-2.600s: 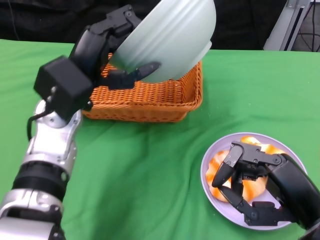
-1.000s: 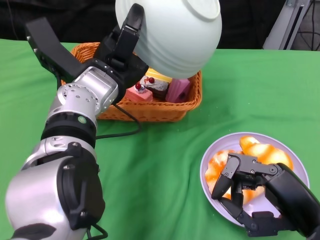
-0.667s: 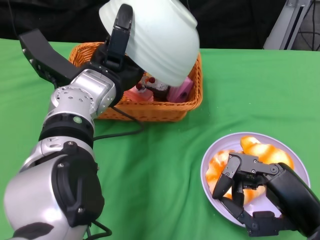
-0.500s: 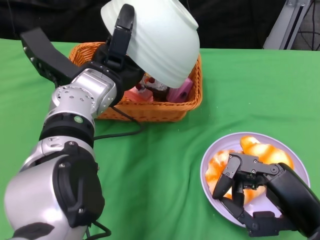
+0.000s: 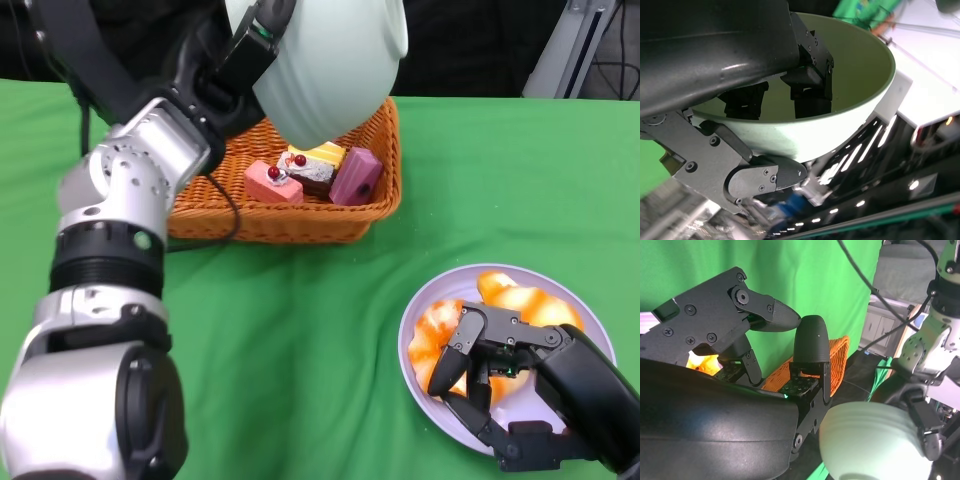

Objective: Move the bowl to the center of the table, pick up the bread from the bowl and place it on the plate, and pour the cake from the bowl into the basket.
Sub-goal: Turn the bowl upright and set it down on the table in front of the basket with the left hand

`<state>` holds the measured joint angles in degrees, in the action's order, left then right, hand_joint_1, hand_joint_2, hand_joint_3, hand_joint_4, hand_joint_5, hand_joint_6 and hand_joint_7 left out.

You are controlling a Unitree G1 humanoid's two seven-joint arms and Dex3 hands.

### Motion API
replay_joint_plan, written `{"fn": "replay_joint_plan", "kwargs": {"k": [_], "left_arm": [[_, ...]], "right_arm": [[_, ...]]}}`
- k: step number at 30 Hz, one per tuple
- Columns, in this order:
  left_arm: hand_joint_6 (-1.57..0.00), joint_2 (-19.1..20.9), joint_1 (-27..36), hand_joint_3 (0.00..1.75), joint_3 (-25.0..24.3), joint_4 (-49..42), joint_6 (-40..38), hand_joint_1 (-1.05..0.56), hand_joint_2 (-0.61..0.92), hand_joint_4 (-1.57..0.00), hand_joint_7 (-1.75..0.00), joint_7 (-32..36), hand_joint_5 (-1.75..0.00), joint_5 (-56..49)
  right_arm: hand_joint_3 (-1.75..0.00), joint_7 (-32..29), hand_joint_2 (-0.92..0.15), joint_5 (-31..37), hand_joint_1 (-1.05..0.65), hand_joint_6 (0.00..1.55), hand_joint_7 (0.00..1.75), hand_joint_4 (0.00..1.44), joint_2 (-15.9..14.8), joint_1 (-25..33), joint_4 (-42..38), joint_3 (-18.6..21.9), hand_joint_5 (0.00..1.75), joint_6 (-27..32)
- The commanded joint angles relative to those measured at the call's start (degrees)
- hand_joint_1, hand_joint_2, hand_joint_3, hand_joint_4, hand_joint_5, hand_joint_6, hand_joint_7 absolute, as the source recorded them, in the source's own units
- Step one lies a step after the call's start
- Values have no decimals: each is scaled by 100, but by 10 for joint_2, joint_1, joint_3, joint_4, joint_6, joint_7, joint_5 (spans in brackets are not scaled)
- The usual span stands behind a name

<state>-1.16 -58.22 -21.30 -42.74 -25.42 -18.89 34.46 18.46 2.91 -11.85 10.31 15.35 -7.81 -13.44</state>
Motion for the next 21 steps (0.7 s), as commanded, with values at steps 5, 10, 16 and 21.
{"fn": "replay_joint_plan", "kwargs": {"k": [5,10,16,21], "left_arm": [[-74,56,63,101,79,125,53,-24,66,-81,-153,-98,-175,-64],[-73,88,118,97,126,207,133,-27,64,-79,-152,-133,-175,-121],[-69,114,214,85,162,259,325,-30,70,-79,-157,-162,-175,-202],[-68,121,237,97,173,253,400,-29,62,-81,-160,-158,-175,-233]], "right_arm": [[-96,-5,-59,-2,-26,63,155,79,-4,-1,1,5,175,-3],[-96,-2,-59,-8,-27,62,156,78,-6,-3,1,8,175,3],[-96,-2,-59,-10,-25,61,156,79,-4,-5,3,9,175,8],[-96,-2,-59,-10,-25,61,155,79,-4,-6,2,9,175,6]]}}
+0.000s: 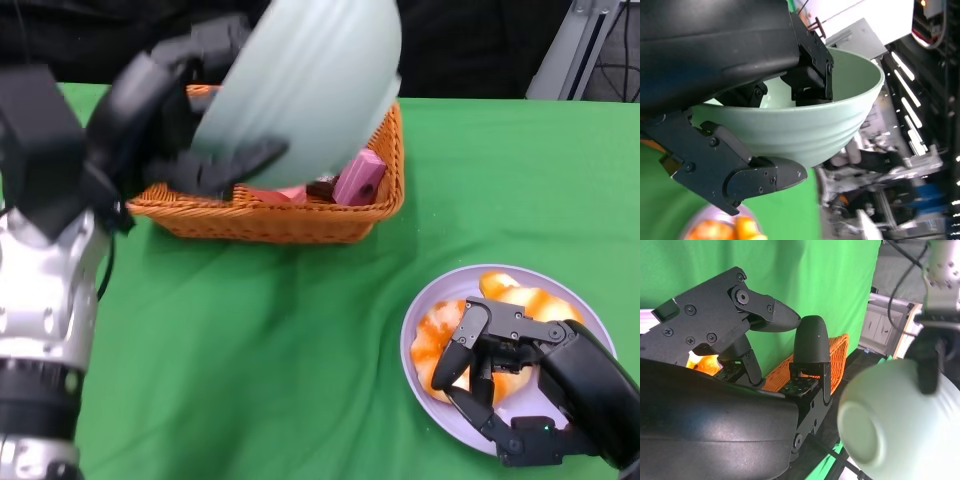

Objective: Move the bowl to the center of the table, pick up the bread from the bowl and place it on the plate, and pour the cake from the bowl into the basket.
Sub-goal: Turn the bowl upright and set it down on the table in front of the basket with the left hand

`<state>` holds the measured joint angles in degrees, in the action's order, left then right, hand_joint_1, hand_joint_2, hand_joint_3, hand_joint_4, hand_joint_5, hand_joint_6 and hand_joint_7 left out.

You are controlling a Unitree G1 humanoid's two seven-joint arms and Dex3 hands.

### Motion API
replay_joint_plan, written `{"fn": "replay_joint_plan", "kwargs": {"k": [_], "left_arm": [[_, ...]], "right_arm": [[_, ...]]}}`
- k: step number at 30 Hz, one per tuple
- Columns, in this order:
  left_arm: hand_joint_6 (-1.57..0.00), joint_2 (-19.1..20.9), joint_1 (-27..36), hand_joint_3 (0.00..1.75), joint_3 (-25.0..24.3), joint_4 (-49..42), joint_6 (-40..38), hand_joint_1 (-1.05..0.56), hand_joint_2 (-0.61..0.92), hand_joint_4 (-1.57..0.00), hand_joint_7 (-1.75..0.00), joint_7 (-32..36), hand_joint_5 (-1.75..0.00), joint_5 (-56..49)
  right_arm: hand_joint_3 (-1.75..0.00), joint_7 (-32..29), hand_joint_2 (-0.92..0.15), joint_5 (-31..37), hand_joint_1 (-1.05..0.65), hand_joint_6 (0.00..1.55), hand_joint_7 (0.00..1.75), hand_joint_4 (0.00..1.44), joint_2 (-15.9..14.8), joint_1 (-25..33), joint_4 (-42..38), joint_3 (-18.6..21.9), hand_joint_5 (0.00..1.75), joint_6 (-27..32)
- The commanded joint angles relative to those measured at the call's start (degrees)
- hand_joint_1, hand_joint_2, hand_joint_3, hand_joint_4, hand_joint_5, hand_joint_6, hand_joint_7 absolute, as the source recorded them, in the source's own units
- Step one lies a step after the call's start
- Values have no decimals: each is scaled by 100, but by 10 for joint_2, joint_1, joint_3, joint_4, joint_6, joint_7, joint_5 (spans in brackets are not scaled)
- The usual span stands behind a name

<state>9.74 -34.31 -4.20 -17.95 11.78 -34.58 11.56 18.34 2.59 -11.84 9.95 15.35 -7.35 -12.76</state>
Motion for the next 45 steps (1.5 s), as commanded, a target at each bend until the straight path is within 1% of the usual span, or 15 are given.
{"fn": "replay_joint_plan", "kwargs": {"k": [1,4,7,10,12,14,17,20,24,28,29,31,36,38,45], "left_arm": [[-68,12,-2,97,2,3,31,-29,61,-81,-160,0,-175,-3],[-66,39,67,85,2,-30,234,-28,71,-79,-153,0,-175,-57],[-65,51,86,77,-1,-60,325,-28,76,-80,-154,18,-175,-87],[-62,73,101,94,-16,-106,461,-19,64,-76,-159,65,-175,-157],[-64,82,102,109,-28,-132,526,-17,55,-75,-157,102,-175,-204],[-69,87,102,113,-49,-161,595,-20,50,-79,-151,146,-175,-258],[-74,94,97,113,-76,-197,660,-23,50,-82,-142,206,-175,-328],[-76,100,91,112,-86,-217,687,-24,51,-84,-138,256,-175,-380],[-78,103,113,110,-139,-232,752,-19,51,-84,-131,322,-175,-473],[-79,106,122,109,-153,-238,773,-19,52,-84,-130,370,-175,-528],[-77,109,131,96,-155,-241,783,-19,59,-85,-136,378,-173,-538],[-76,112,144,83,-159,-242,798,-18,65,-84,-138,392,-173,-555],[-77,117,156,73,-155,-236,803,-18,69,-84,-137,429,-174,-586],[-79,123,172,61,-143,-230,806,-18,72,-84,-129,443,-174,-590],[-81,145,195,66,-112,-225,807,-15,70,-81,-121,469,-173,-604]], "right_arm": [[-96,-1,-59,-7,-25,61,155,79,-4,-2,2,4,175,-1],[-96,-4,-59,-7,-24,61,155,79,-2,-4,4,6,175,0],[-96,-4,-58,-11,-25,61,155,80,0,-6,2,6,175,1],[-97,-2,-58,-19,-23,61,154,80,1,-10,-3,8,175,-1],[-97,-3,-58,-21,-23,61,154,80,1,-12,-3,9,175,-1],[-98,-4,-58,-20,-24,61,153,79,-1,-15,-2,10,175,2],[-99,-3,-58,-24,-25,61,152,77,-2,-19,-3,12,175,6],[-99,-3,-58,-27,-25,62,152,76,-3,-21,-3,12,175,8],[-99,2,-58,-35,-22,61,152,77,-4,-31,-11,15,175,-1],[-100,2,-58,-38,-21,61,153,77,-3,-32,-11,16,175,-2],[-100,2,-58,-41,-22,60,153,77,-3,-33,-9,16,175,0],[-100,2,-58,-44,-22,60,153,76,-2,-33,-5,16,175,5],[-100,3,-59,-46,-23,60,153,76,-3,-32,-1,18,175,11],[-99,3,-59,-47,-24,61,153,77,-4,-32,3,19,175,16],[-98,6,-59,-52,-25,60,153,77,-5,-31,8,21,175,22]]}}
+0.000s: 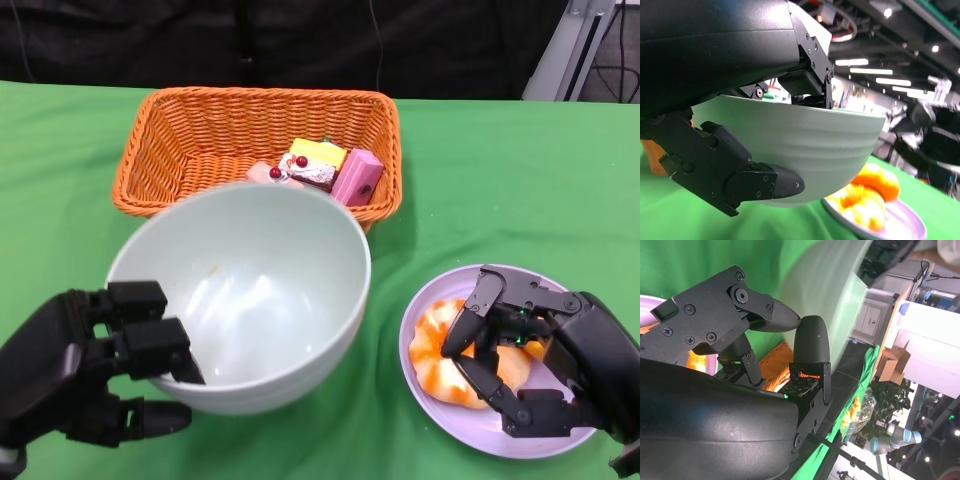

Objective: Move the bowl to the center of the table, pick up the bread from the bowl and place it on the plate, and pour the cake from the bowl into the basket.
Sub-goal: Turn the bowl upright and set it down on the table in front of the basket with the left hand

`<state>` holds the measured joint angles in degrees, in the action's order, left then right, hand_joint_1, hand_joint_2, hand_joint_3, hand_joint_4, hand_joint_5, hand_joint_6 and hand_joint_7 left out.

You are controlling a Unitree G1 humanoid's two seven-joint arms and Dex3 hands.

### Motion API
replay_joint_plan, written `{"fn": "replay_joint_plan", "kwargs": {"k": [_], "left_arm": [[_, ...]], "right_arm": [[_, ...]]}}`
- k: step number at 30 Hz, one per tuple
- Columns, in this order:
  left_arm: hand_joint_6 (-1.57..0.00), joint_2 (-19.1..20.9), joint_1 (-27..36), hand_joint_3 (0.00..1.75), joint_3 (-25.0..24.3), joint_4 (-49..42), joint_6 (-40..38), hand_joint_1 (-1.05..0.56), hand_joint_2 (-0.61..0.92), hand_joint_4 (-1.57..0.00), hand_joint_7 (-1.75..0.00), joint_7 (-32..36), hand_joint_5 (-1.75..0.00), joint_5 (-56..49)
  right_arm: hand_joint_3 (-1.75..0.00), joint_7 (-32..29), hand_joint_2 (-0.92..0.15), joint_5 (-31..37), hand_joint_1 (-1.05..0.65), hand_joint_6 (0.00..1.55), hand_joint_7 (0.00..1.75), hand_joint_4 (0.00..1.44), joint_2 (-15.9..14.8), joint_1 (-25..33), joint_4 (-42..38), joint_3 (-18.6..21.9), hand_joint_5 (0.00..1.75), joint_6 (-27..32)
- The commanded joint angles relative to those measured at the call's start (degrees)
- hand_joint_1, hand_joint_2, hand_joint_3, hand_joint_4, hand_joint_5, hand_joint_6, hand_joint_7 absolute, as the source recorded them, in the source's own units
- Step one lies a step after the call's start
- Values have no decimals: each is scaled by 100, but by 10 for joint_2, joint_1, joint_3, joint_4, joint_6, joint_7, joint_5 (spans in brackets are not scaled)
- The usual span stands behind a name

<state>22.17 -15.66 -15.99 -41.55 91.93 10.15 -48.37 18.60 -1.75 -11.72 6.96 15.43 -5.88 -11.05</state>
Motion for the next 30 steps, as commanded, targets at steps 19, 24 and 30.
{"fn": "replay_joint_plan", "kwargs": {"k": [19,24,30], "left_arm": [[-77,59,-4,36,74,19,-74,-23,87,-77,-131,57,-174,-90],[-64,80,-8,23,152,50,-182,-21,88,-72,-147,73,-175,-117],[-91,123,-12,7,228,80,-230,-29,91,-84,-42,1,-91,-48]], "right_arm": [[-96,6,-61,-10,-26,60,152,73,-3,6,13,8,175,9],[-95,7,-61,-14,-25,60,152,73,-2,11,20,8,175,14],[-94,6,-62,-12,-26,60,152,73,-2,10,19,8,175,14]]}}
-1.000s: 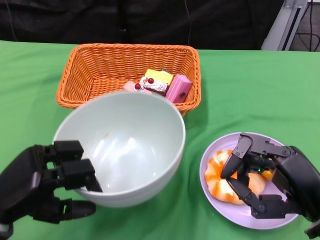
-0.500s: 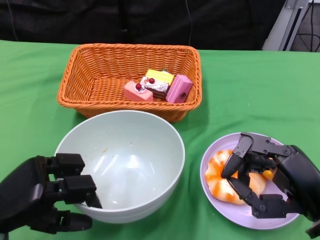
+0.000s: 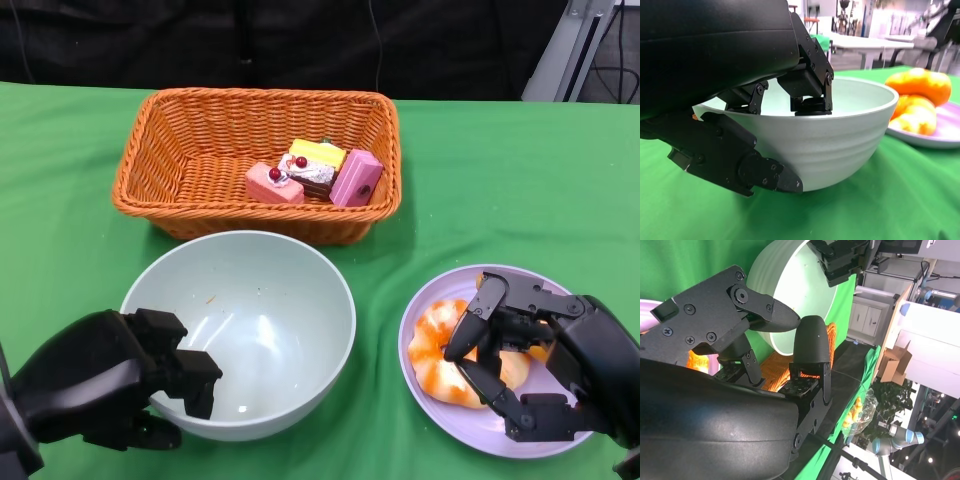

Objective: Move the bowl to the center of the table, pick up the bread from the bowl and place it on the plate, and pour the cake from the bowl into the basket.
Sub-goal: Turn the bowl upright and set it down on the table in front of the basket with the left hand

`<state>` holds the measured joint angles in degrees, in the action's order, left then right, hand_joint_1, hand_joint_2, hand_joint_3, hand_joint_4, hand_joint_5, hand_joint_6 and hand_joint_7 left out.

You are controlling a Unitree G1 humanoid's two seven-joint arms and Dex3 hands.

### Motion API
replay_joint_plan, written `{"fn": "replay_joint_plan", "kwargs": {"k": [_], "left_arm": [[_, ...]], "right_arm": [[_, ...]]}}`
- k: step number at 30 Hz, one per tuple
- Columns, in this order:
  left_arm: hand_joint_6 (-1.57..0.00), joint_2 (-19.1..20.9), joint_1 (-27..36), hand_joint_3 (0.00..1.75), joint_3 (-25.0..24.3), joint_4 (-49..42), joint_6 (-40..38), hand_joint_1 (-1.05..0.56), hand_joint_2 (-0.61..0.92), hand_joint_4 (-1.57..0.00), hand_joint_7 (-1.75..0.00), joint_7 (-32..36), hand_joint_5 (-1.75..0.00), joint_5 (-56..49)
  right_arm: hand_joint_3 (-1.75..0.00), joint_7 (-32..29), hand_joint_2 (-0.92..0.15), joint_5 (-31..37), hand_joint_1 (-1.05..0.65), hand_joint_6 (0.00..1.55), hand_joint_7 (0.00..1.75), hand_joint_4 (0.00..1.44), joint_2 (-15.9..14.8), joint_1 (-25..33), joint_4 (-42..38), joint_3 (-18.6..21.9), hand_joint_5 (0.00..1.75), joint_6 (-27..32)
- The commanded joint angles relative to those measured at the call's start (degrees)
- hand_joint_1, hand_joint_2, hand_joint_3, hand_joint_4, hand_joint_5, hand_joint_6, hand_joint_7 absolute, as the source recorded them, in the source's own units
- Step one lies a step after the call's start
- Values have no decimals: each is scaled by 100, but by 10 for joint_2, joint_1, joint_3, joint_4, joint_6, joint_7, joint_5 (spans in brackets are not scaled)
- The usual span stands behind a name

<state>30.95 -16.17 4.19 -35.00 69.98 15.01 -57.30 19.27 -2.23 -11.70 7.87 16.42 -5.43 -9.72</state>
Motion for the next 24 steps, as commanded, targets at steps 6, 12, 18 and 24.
{"fn": "replay_joint_plan", "kwargs": {"k": [6,12,18,24], "left_arm": [[-78,81,3,5,84,67,-66,-46,92,-71,-1,-216,-19,203],[-39,121,28,6,110,152,-153,-77,92,-38,0,-383,-1,423],[-29,129,44,16,100,196,-207,-95,92,-27,0,-454,0,504],[-25,118,64,27,86,250,-399,-101,92,-22,0,-591,-1,716]], "right_arm": [[-94,0,-62,-6,-25,60,152,74,-4,-1,7,4,175,-2],[-94,3,-62,-6,-25,61,152,74,-4,-1,2,5,175,-9],[-94,1,-62,-5,-26,61,152,73,-3,0,5,4,175,-5],[-94,2,-62,-7,-26,61,152,74,-3,0,4,4,175,-4]]}}
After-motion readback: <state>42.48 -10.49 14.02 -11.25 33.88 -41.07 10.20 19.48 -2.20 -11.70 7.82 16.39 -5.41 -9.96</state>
